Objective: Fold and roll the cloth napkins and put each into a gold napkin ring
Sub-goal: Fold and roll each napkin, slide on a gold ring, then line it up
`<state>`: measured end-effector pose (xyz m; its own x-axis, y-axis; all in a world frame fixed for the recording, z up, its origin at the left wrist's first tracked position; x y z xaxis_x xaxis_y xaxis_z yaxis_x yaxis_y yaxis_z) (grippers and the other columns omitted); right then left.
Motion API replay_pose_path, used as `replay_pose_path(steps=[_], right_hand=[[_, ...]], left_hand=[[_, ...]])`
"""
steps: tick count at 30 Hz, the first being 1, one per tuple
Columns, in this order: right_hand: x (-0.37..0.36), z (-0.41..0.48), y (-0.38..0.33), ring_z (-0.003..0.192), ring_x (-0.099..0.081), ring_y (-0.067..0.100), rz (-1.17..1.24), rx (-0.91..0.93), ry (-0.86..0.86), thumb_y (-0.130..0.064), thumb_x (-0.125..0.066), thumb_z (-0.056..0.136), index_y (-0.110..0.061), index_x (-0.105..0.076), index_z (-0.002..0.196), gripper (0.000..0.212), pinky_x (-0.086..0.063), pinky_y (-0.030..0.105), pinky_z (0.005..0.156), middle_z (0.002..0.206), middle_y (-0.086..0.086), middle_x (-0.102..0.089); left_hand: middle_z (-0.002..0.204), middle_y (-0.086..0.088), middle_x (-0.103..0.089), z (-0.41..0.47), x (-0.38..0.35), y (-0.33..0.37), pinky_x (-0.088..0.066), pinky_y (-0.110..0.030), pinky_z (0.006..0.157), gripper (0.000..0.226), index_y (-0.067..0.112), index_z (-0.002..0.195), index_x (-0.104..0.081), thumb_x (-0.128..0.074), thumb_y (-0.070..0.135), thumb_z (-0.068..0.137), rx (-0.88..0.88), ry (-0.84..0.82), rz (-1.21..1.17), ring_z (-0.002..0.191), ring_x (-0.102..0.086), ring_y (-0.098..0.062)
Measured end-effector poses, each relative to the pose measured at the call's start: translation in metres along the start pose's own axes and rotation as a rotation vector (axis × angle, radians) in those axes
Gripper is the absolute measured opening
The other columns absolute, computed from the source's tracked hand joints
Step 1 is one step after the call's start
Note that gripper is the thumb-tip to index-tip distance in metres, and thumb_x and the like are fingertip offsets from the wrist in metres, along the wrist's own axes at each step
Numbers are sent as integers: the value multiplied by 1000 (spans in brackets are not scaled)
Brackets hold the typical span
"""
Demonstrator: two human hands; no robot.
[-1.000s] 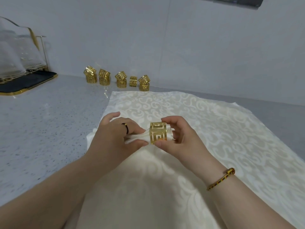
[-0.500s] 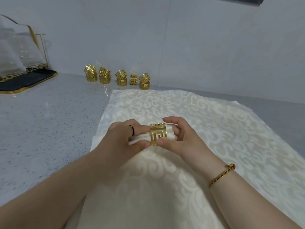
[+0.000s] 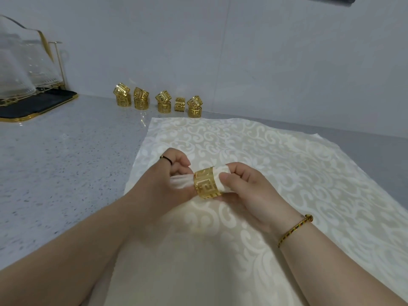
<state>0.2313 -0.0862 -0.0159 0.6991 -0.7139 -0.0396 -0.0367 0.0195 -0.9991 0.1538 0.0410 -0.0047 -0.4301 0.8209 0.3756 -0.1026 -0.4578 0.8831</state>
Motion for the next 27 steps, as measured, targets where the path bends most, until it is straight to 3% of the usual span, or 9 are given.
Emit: replay_pose_path(steps=[3,5,6,9,11,16,19,22,27], right_hand=[[1,0,-5,79,-58,23,-118,87,90,-4,-52,89,-10,-56,81,11,-53,37,82,80,14,-59],[-3,-1,-7,83,-60,22,-148,114,84,-5,-53,89,-14,-57,81,13,-51,38,86,82,8,-62],[-5,-1,-6,87,-60,21,-192,128,81,-8,-56,88,-19,-58,83,12,-49,38,89,87,5,-63],[-5,-1,-4,102,-58,19,-267,137,100,-17,-61,85,-30,-59,88,13,-44,36,96,107,4,-62],[-1,-2,-6,102,-60,18,-248,127,105,-11,-56,88,-27,-60,87,16,-46,35,95,107,3,-63],[7,-3,-14,73,-62,7,-97,91,75,-5,-47,91,-13,-56,82,15,-55,25,74,79,0,-62],[9,-4,-12,76,-62,11,-20,1,10,-6,-48,91,-13,-55,94,11,-56,29,75,84,2,-60],[14,-5,-7,70,-60,5,37,-104,8,-18,-65,81,-22,-49,110,34,-56,36,82,92,-3,-53],[26,-2,-1,71,-60,15,-215,-135,212,-31,-62,83,-15,-50,80,20,-50,36,88,92,6,-58]], left_hand=[[98,35,-46,-5,-9,7,-36,-1,72,65,51,109,-34,-61,44,49,-41,-158,326,91,-50,3],[114,36,-37,-7,-15,14,-29,-6,84,101,45,137,-20,-59,65,47,-126,-169,589,105,-43,1],[120,29,-42,-6,-17,16,-29,-10,85,105,39,141,-19,-63,69,50,-149,-122,678,108,-45,-2],[102,16,-58,-1,-13,19,-35,-16,70,66,37,126,-43,-64,59,67,-105,22,746,92,-55,-7],[87,16,-55,2,-6,14,-36,-19,65,50,38,115,-49,-63,56,70,-72,50,771,82,-52,-7],[85,17,-49,3,12,9,-35,-20,72,53,42,118,-47,-63,57,69,-23,66,837,82,-45,-7],[83,17,-45,4,13,8,-31,-20,72,54,43,120,-46,-61,57,70,-17,56,896,82,-42,-7],[85,18,-46,3,13,5,-31,-20,72,53,44,118,-46,-60,59,70,-9,38,929,84,-44,-8],[100,16,-57,3,5,6,-32,-19,73,53,41,119,-45,-56,62,72,-67,-11,951,93,-52,-10]])
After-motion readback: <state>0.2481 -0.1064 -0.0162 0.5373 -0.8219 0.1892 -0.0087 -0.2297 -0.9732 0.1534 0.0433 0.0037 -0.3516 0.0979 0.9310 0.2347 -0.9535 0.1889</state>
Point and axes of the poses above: each hand's wrist, its own z-axis towards the middle knuckle, its own x-axis out of the back of the hand, y = z × x, the point moved 6 cm from there along z, towards the middle knuckle
